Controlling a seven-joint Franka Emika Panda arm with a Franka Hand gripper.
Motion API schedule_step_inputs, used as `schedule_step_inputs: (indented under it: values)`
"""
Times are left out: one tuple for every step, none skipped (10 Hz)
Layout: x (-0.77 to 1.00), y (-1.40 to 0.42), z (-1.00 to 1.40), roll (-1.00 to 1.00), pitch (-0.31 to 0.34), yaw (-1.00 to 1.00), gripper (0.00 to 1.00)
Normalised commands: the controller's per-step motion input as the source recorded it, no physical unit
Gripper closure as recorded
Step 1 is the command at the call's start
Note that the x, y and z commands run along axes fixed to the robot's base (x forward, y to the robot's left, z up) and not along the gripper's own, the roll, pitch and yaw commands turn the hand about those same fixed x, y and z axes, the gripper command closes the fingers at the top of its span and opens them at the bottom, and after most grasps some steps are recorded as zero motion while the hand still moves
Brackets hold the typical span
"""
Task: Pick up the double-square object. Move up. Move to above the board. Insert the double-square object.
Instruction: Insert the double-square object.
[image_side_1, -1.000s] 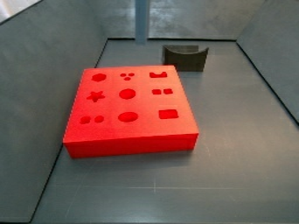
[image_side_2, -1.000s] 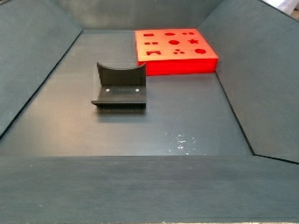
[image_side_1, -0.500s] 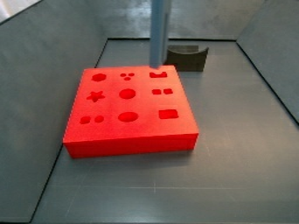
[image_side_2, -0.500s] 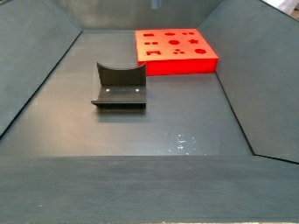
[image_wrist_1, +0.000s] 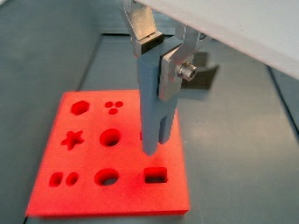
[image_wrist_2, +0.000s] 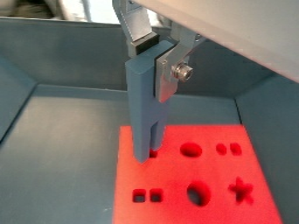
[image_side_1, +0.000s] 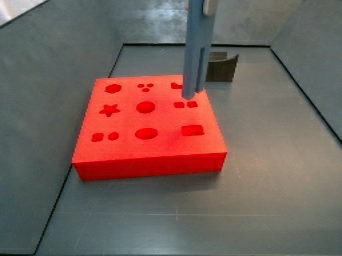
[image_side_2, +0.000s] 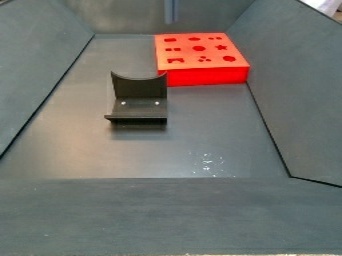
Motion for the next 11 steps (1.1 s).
schedule_step_inputs:
  values:
    - [0.23, 0.19, -0.32, 0.01, 0.0, -0.82, 1.0]
    - [0.21, 0.3, -0.35, 0.0, 0.014, -0.71, 1.0]
    - [0.19, 0.36, -0.36, 0.0, 0.03, -0.64, 1.0]
    - [0.18, 0.39, -0.35, 0.0, 0.027, -0.61, 1.0]
    - [0.12, 0.33, -0.23, 0.0, 0.027, -0.67, 1.0]
    - [0.03, 0.18, -0.04, 0.0, 0.004, -0.78, 1.0]
    - [0.0, 0.0, 0.0, 0.0, 0.01, -0.96, 1.0]
    - [0.0, 0.0, 0.0, 0.0, 0.004, -1.0, 1.0]
    - [0.0, 0.0, 0.0, 0.0, 0.003, -1.0, 1.0]
    - [-0.04, 0.0, 0.0, 0.0, 0.013, -0.95, 1.0]
    - [-0.13, 0.15, -0.01, 0.0, 0.026, -0.76, 1.0]
